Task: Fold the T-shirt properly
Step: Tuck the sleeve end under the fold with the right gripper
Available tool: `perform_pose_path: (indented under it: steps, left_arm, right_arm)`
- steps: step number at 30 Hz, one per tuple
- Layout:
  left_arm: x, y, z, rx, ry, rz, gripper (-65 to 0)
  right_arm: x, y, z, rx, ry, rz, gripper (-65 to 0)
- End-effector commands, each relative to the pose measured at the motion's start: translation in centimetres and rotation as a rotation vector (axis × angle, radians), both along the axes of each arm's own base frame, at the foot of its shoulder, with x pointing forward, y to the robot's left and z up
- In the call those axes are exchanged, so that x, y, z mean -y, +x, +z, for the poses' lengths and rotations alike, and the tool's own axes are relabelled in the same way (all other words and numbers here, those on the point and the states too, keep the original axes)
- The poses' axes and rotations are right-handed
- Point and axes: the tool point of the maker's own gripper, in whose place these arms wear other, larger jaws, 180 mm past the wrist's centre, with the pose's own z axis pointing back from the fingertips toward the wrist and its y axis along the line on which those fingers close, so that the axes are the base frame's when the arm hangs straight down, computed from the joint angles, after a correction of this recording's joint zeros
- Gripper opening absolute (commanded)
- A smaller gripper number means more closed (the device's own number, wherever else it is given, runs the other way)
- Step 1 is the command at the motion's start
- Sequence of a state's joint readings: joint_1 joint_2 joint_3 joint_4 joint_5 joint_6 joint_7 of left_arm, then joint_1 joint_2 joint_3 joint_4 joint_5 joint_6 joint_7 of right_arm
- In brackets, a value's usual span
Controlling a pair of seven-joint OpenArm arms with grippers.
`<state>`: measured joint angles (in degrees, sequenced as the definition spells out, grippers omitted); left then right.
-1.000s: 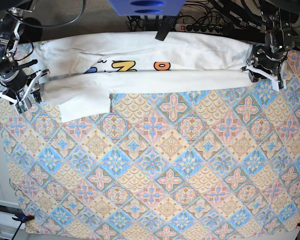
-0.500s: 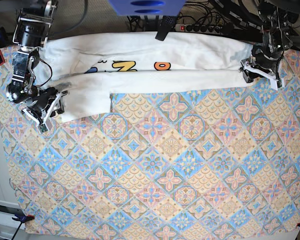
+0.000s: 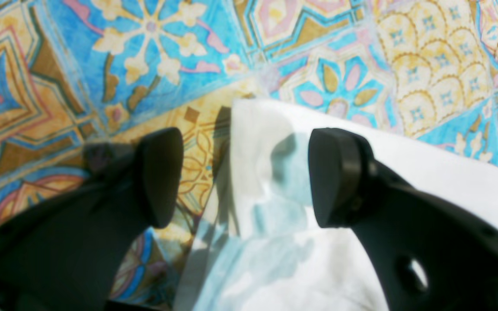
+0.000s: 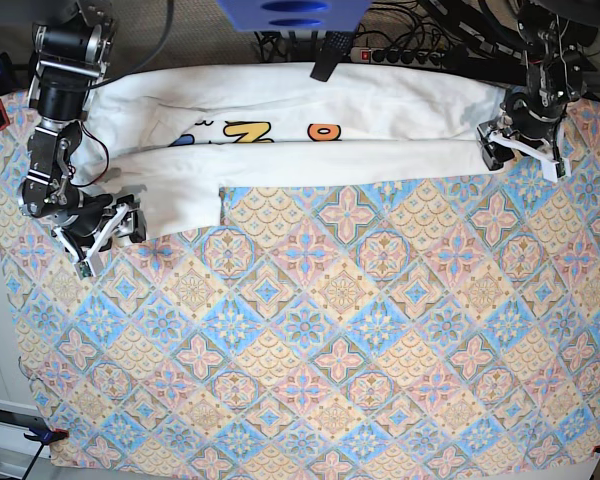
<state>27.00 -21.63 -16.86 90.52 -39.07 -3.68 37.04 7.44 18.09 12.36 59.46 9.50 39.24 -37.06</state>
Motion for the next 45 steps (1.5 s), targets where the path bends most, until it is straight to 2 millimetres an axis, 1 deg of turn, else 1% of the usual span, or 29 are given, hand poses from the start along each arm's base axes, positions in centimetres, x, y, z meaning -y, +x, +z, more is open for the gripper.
perform_pose_path:
  steps: [1,3,5,8,10,13,17,18,19,21,24,27,31,35,38,41,45]
  left_arm:
    - [-0.5,0.7,0.9,0.032,0.015,-0.007,-20.3]
    - [-0.5,0.7,0.9,0.032,0.015,-0.007,-20.3]
    - [-0.5,0.7,0.9,0.033,0.016,-0.007,-20.3]
    - [-0.5,0.7,0.9,0.032,0.015,-0.007,-20.3]
    - [-0.5,0.7,0.9,0.032,0.015,-0.007,-20.3]
    - [-0.5,0.7,0.9,0.033,0.015,-0.007,-20.3]
    - [-0.6,0.8,1.0,0.036,0.017,-0.004,-20.3]
    - [-0.6,0.8,1.0,0.036,0.018,-0.003,-20.3]
    - [-0.6,0.8,1.0,0.036,0.018,-0.003,-20.3]
    - [-0.7,0.8,1.0,0.037,0.021,-0.004,-20.3]
    - [-0.7,0.8,1.0,0.036,0.022,-0.004,-20.3]
    - [-0.6,0.8,1.0,0.036,0.022,-0.006,-20.3]
    - [-0.5,0.8,1.0,0.035,0.020,-0.008,-20.3]
    - [-0.5,0.8,1.0,0.036,0.021,-0.008,-20.3]
    - [-0.5,0.7,0.9,0.035,0.021,-0.007,-20.3]
    - [-0.5,0.7,0.9,0.035,0.021,-0.007,-20.3]
    - [-0.6,0.7,0.9,0.034,0.022,-0.008,-20.3]
  right_arm:
    - [0.8,0.2,0.4,0.012,-0.004,-0.005,-23.2]
    - [0.2,-0.3,-0.4,-0.014,0.002,0.011,-24.3]
    - [-1.0,-0.4,-1.0,-0.023,0.006,0.050,-25.5]
    - [-2.8,-0.6,-1.5,-0.020,0.010,0.110,-28.1]
    - [-3.3,-0.7,-1.7,-0.022,0.009,0.128,-30.5]
    - [-3.4,-0.7,-1.6,-0.021,0.006,0.135,-39.9]
    - [-3.3,-0.5,-1.4,-0.014,0.005,0.130,-61.5]
    - [-3.3,-0.7,-1.5,-0.016,0.006,0.130,-65.0]
    - [-3.3,-1.0,-1.5,-0.016,0.003,0.133,-65.0]
    - [-3.2,-1.5,-0.7,0.013,-0.012,0.139,-65.0]
    - [-2.2,-2.3,1.6,0.077,-0.057,0.133,-65.0]
    - [-1.5,-3.6,3.7,0.097,-0.128,0.147,-65.0]
    - [-1.2,-5.9,5.6,0.109,-0.193,0.167,-65.0]
    - [-1.4,-8.3,7.2,0.114,-0.246,0.198,-65.0]
    - [-1.7,-10.1,8.0,0.106,-0.274,0.221,-65.0]
    - [-2.3,-12.0,8.1,0.085,-0.281,0.249,-65.0]
    - [-2.6,-14.9,7.1,0.024,-0.274,0.268,-65.0]
